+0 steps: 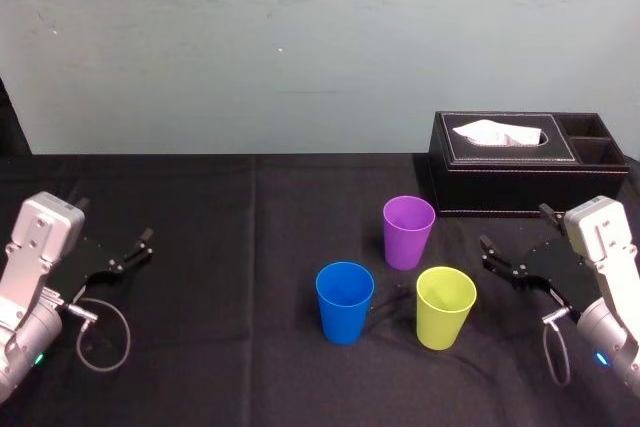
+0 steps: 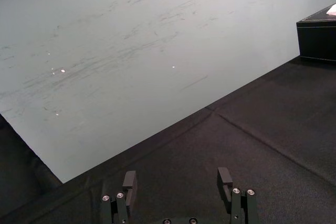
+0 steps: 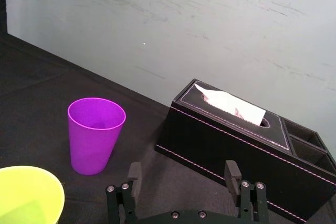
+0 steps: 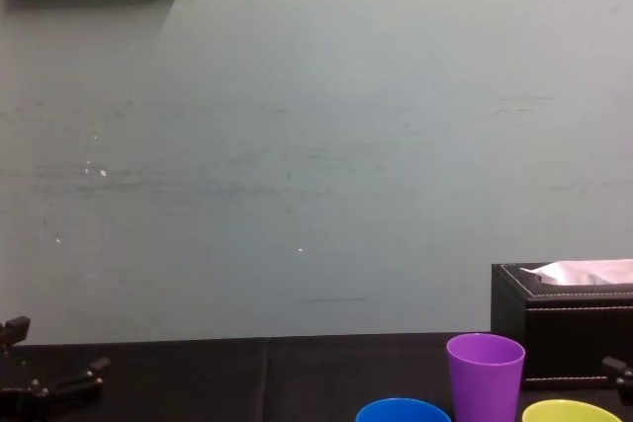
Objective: Stack the three plastic cups sequentially using one hand.
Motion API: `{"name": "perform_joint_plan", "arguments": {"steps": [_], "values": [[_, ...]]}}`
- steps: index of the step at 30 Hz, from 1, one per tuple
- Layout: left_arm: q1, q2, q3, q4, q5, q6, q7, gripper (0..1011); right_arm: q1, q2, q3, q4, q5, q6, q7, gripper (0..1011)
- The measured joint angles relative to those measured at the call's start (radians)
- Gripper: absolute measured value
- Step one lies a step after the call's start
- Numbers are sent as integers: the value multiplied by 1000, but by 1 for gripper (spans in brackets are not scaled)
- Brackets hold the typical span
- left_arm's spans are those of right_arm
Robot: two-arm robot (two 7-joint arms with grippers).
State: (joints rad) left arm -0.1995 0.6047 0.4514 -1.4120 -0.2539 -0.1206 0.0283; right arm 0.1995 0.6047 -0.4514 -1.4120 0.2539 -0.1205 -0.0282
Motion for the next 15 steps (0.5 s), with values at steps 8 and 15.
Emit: {"name": "perform_joint_plan", "arguments": {"steps": [8,15], "values": [[0,0,0,0,0,0,0,1000,-28,0,30,-38,1,13,1,1002],[0,0,0,0,0,0,0,1000,-119,40,99,-174,70,96,21,1002]]}}
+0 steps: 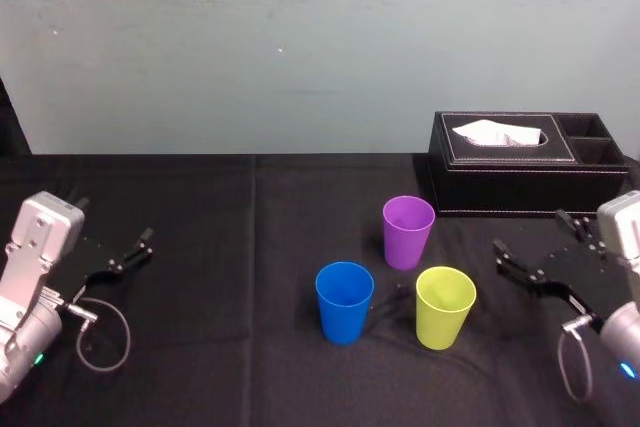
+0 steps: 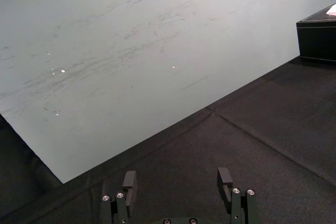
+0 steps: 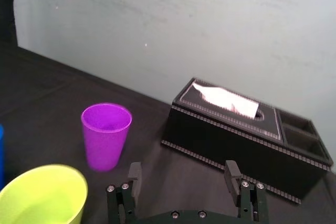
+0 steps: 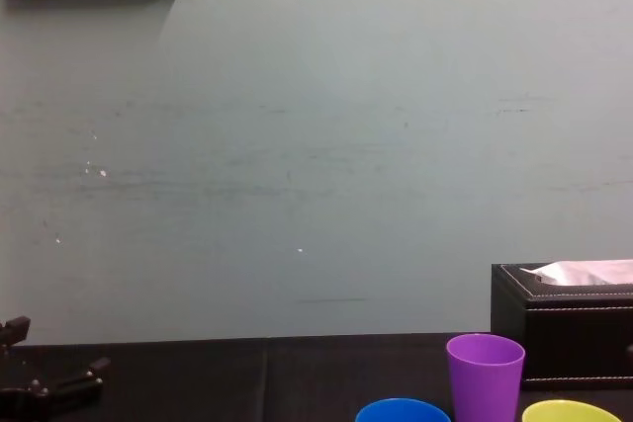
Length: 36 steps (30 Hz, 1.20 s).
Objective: Stack the three plastic cups sequentially using one hand.
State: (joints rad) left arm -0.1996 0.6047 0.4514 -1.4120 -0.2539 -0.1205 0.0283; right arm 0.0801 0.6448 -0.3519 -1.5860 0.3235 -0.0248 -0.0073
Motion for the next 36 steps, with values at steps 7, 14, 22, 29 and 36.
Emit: {"name": "perform_joint_plan", "arguments": {"steps": [7,14,22,29,36], "values": [[0,0,0,0,0,0,0,1000,-138,64,87,-190,86,171,-1,1002],[0,0,0,0,0,0,0,1000,-253,101,155,-336,184,327,27,1002],[0,0,0,0,0,0,0,1000,-284,100,143,-392,220,441,80,1002],[0,0,0,0,0,0,0,1000,-241,62,96,-366,205,482,107,1002],[0,0,0,0,0,0,0,1000,-182,13,59,-315,169,481,131,1002]]}}
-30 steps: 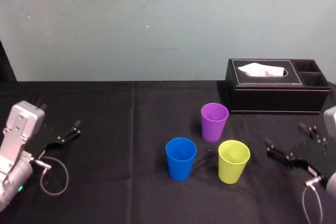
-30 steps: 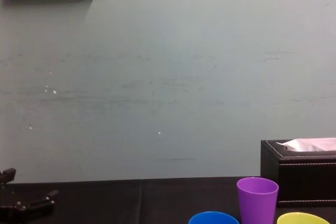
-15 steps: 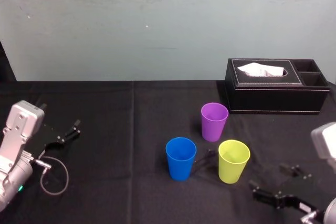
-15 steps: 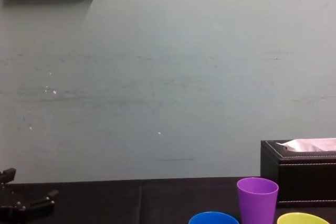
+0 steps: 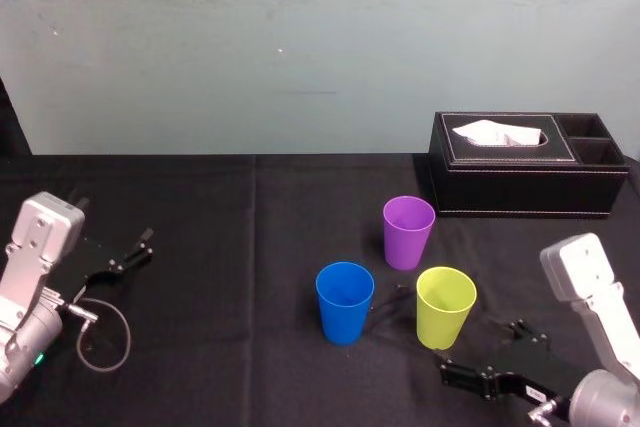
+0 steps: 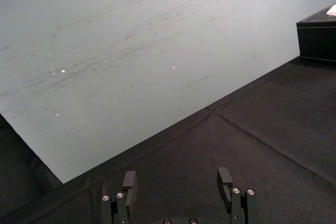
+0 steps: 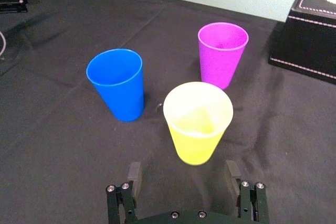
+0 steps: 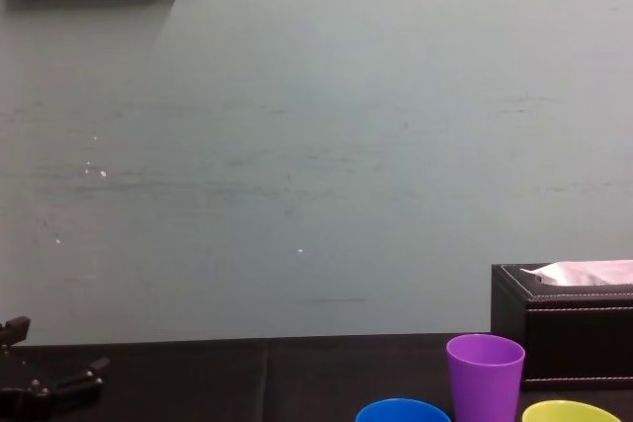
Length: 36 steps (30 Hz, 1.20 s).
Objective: Stack the three plastic cups sequentially using one hand.
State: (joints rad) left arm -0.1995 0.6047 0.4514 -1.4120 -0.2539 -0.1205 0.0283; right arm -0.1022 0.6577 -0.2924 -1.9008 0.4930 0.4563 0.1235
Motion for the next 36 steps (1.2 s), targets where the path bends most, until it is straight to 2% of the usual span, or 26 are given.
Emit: {"name": "perform_joint_plan", "arguments": {"steps": [8,16,27,36], "values": [[0,0,0,0,0,0,0,1000,42,-32,-24,43,-53,-18,9,1002],[0,0,0,0,0,0,0,1000,63,-73,-29,74,-83,-9,-1,1002],[0,0,0,0,0,0,0,1000,57,-130,-8,104,-116,-24,-38,1002],[0,0,0,0,0,0,0,1000,51,-161,2,126,-132,-54,-33,1002]]}}
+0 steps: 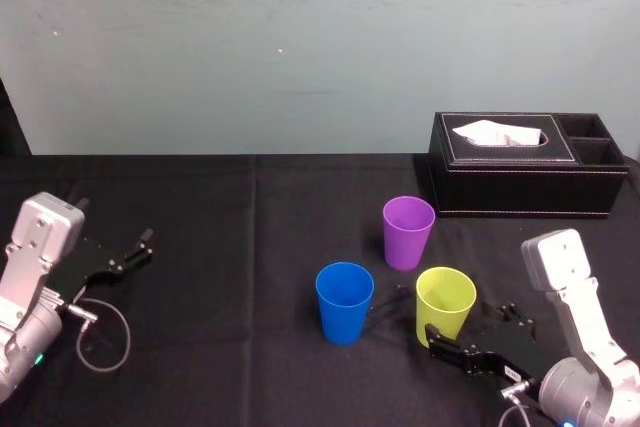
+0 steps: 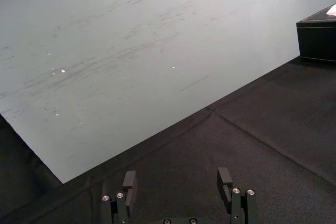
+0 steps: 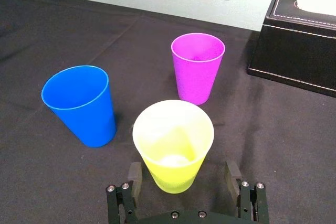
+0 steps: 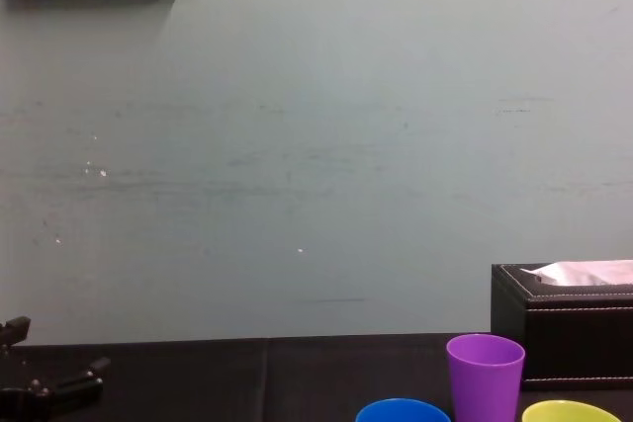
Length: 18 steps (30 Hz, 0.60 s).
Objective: Stack the three plastic cups sequentially using one hand.
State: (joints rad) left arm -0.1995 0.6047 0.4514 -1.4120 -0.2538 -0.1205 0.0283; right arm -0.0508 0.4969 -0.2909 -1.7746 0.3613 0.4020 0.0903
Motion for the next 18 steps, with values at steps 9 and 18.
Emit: {"name": "perform_joint_plan", "arguments": {"steps": [9,18], "values": [[0,0,0,0,0,0,0,1000,16,-31,4,29,-25,-13,17,1002],[0,0,0,0,0,0,0,1000,37,-55,3,53,-46,-13,35,1002]]}}
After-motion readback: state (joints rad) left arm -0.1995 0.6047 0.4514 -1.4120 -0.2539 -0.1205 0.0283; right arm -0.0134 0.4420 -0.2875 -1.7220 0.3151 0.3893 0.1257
